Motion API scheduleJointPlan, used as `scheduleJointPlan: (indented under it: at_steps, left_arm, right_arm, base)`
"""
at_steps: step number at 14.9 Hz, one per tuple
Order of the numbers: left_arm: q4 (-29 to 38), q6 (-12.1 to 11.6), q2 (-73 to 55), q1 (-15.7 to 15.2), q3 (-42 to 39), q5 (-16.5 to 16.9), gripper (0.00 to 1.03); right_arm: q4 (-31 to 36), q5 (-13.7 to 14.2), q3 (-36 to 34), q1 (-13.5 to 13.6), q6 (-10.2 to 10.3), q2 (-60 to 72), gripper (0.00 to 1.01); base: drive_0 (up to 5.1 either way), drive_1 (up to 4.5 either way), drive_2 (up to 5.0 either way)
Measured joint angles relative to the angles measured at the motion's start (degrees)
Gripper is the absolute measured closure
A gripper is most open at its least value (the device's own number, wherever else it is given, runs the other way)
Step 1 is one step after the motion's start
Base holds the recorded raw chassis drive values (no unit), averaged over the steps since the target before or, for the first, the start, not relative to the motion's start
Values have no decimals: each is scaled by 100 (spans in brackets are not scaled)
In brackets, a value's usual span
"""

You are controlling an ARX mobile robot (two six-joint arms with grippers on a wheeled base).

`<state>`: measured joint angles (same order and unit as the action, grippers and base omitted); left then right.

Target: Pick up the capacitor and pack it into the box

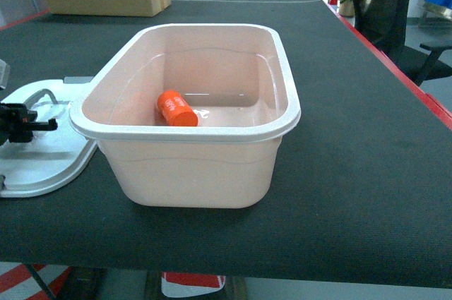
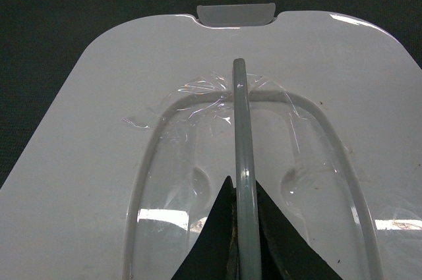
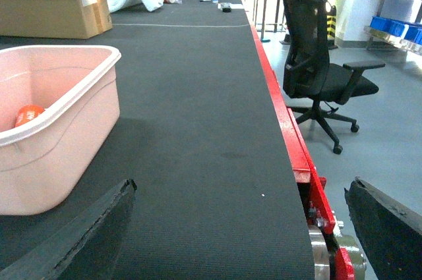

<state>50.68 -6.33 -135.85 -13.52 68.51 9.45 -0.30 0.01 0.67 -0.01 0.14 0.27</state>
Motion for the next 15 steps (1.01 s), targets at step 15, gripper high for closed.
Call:
scheduleJointPlan:
  at_steps: [15]
  left_arm:
    - [-1530,1021,3753,2815,-992,-2551,101]
  right_arm:
    - [2,2,0,0,0,0,3]
  base:
    - [0,0,0]
